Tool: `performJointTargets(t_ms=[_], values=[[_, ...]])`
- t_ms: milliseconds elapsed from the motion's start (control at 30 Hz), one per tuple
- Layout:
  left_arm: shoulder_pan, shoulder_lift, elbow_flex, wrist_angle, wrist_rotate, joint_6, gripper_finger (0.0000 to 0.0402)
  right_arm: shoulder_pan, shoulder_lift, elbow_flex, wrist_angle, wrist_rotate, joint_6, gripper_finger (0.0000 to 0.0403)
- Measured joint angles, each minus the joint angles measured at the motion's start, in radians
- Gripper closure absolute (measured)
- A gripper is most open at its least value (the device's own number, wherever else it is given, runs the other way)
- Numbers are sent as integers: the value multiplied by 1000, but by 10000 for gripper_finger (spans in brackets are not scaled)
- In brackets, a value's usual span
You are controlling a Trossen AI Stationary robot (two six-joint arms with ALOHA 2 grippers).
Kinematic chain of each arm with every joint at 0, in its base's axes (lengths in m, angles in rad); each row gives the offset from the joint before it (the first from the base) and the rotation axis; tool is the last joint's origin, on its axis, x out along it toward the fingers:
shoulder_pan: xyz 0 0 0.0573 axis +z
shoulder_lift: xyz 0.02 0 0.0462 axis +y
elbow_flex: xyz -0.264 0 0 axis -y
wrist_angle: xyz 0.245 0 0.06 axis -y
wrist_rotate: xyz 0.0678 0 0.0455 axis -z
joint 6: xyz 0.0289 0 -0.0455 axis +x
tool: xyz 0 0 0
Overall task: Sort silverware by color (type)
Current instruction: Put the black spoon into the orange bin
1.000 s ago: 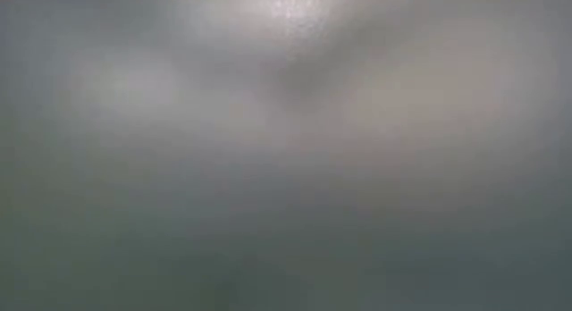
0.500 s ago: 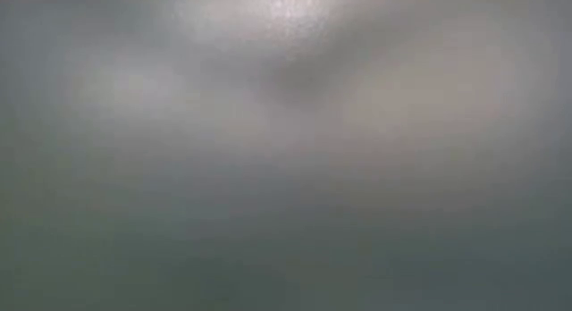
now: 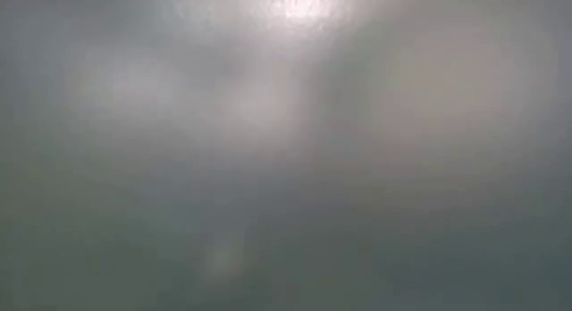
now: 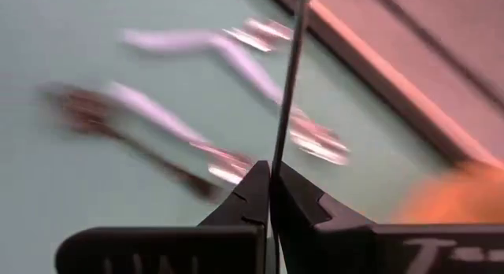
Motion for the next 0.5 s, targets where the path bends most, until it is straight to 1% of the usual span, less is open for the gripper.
performJointTargets(t_ms=[67,133,233,300,433,500], values=[[0,-6,0,-16,0,0,319,-39,-4,27,-128,59,-18,396],[0,-14,0,-25,3,3,319,-79,-11,44,-241,91,-18,395],[0,-23,0,-40,3,26,318,-129,-11,34,-375,163,-14,395],[0,-26,-1,-50,3,29,318,-163,-10,19,-434,200,-13,395],[0,-34,-1,-62,3,32,318,-237,-11,-27,-484,203,-7,395],[0,-38,-1,-95,3,41,318,-270,-11,-55,-487,199,-7,395]])
